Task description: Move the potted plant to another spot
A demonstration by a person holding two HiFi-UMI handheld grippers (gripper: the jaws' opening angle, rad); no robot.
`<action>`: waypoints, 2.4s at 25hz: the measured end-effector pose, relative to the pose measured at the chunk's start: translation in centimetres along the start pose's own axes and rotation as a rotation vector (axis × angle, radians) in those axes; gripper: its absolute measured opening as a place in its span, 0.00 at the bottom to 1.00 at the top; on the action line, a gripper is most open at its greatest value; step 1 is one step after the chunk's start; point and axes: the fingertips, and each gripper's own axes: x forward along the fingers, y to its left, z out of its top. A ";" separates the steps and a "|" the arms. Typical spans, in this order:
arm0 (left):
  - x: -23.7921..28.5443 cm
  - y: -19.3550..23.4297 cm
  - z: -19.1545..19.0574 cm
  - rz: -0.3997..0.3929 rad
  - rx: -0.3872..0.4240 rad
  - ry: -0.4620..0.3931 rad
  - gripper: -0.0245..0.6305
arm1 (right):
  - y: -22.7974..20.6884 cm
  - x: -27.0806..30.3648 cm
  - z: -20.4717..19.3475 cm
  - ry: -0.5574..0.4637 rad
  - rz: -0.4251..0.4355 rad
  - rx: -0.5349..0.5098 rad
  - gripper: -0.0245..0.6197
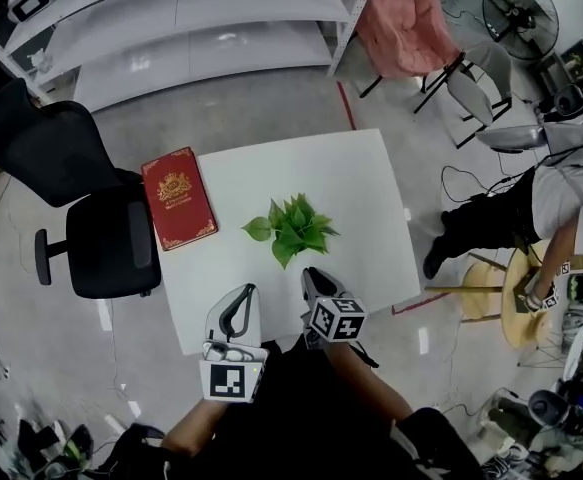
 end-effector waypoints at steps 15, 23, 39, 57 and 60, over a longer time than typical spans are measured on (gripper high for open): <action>3.7 -0.3 -0.5 0.168 -0.036 0.028 0.07 | -6.2 7.4 -0.4 0.150 0.031 0.146 0.25; 4.6 0.5 -0.5 0.180 -0.029 0.022 0.07 | -7.4 9.4 0.3 0.189 -0.003 0.061 0.25; 4.8 0.1 -0.8 0.208 -0.065 0.044 0.07 | -7.5 10.3 0.7 0.278 0.027 -0.120 0.10; 5.4 -1.2 -0.7 0.236 -0.056 0.025 0.07 | -7.8 9.5 0.2 0.339 0.083 -0.192 0.09; 5.9 -1.7 -0.6 0.229 -0.051 0.019 0.07 | -8.5 9.2 0.5 0.337 0.082 -0.191 0.09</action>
